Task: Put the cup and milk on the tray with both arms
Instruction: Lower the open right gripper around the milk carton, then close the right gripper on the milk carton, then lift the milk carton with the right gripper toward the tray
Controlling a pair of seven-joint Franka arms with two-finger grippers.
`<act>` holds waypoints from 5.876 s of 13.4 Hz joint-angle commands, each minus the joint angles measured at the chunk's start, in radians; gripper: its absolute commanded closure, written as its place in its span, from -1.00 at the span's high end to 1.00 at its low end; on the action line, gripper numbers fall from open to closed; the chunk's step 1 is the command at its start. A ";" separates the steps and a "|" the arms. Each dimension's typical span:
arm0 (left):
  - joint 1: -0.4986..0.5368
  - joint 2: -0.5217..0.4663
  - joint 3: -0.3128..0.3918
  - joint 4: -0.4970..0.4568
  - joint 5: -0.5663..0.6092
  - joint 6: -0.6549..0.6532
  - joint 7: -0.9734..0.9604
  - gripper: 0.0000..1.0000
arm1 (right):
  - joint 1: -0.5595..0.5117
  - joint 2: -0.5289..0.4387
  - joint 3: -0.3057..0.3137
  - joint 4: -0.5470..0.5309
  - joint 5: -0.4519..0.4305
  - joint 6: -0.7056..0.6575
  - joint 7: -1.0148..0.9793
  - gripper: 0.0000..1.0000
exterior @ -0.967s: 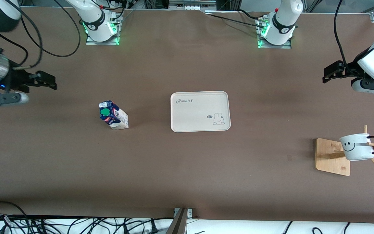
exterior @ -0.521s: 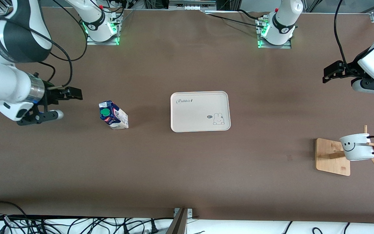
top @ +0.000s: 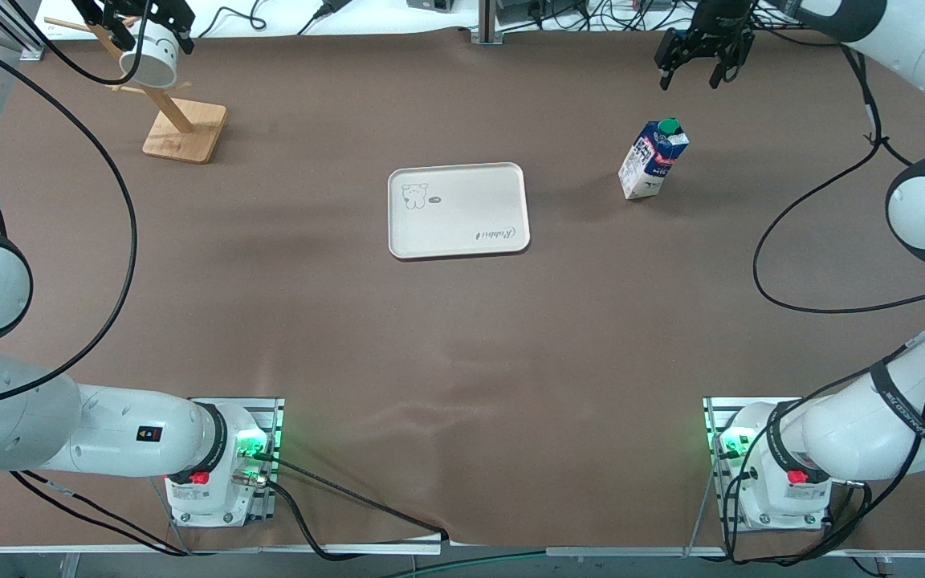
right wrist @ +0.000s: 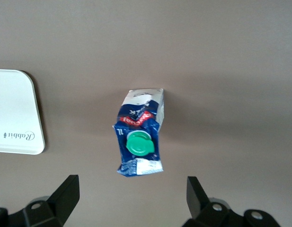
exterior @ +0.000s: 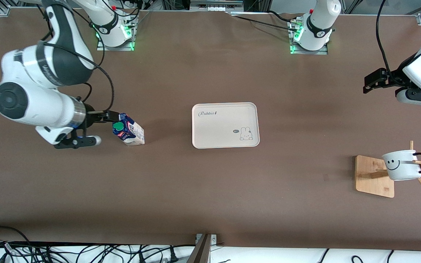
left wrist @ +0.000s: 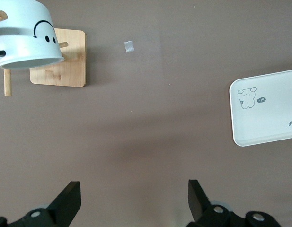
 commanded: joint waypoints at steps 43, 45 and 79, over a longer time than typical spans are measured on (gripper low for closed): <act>0.004 0.013 -0.002 0.031 0.007 -0.023 0.009 1.00 | 0.033 0.136 -0.009 -0.006 -0.015 -0.046 -0.044 0.29; 0.004 0.013 -0.003 0.031 0.007 -0.023 0.009 1.00 | 0.031 0.138 -0.009 -0.006 -0.016 -0.041 -0.044 0.14; 0.013 0.042 0.012 0.038 0.001 -0.015 0.009 1.00 | 0.121 -0.011 0.224 0.035 0.022 -0.103 0.511 -0.03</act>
